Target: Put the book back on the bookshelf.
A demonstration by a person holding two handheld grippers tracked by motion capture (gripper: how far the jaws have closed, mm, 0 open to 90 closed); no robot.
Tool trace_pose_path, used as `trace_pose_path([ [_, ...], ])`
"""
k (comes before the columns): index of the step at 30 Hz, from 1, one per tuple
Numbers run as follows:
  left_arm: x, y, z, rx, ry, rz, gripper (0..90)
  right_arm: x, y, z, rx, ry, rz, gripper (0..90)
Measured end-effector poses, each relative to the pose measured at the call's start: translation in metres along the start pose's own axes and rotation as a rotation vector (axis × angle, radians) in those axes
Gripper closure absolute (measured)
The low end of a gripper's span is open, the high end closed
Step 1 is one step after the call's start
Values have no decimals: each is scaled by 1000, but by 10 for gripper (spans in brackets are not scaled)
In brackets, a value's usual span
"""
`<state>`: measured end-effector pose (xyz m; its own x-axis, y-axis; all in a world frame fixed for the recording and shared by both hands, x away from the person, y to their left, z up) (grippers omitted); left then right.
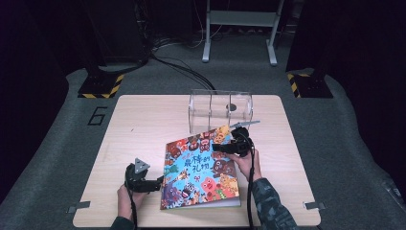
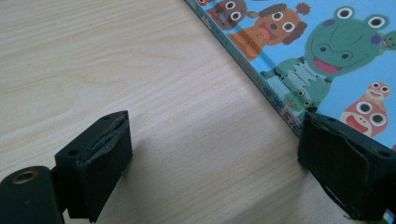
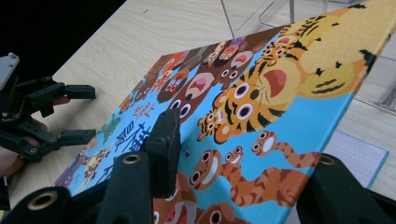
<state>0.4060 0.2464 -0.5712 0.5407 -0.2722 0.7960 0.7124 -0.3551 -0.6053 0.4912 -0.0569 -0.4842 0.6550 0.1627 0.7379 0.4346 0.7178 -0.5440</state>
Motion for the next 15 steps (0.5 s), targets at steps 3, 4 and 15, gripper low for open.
trace_pose_path([
  [3, 0, 0, 0, 1, -3, -2, 97, 1, 0, 1, -4, -26, -9, 537],
  [4, 0, 0, 0, 1, -2, -2, 97, 1, 0, 1, -3, -26, -11, 537],
  [15, 1, 2, 3, -23, 13, 10, 71, -1, -2, 2, -11, -53, -36, 535],
])
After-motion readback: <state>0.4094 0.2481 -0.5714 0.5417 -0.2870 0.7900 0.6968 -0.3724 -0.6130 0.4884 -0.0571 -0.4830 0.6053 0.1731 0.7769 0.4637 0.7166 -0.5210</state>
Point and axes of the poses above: each handheld gripper's, and its own axes: y roughly forward along the jaws, x roughly out of its top, z roughly to its left, the point moved 6 cm from there along y, roughly forward along the jaws, and after that the axes turned 5 degrees about -z, right-handed, at the moved point
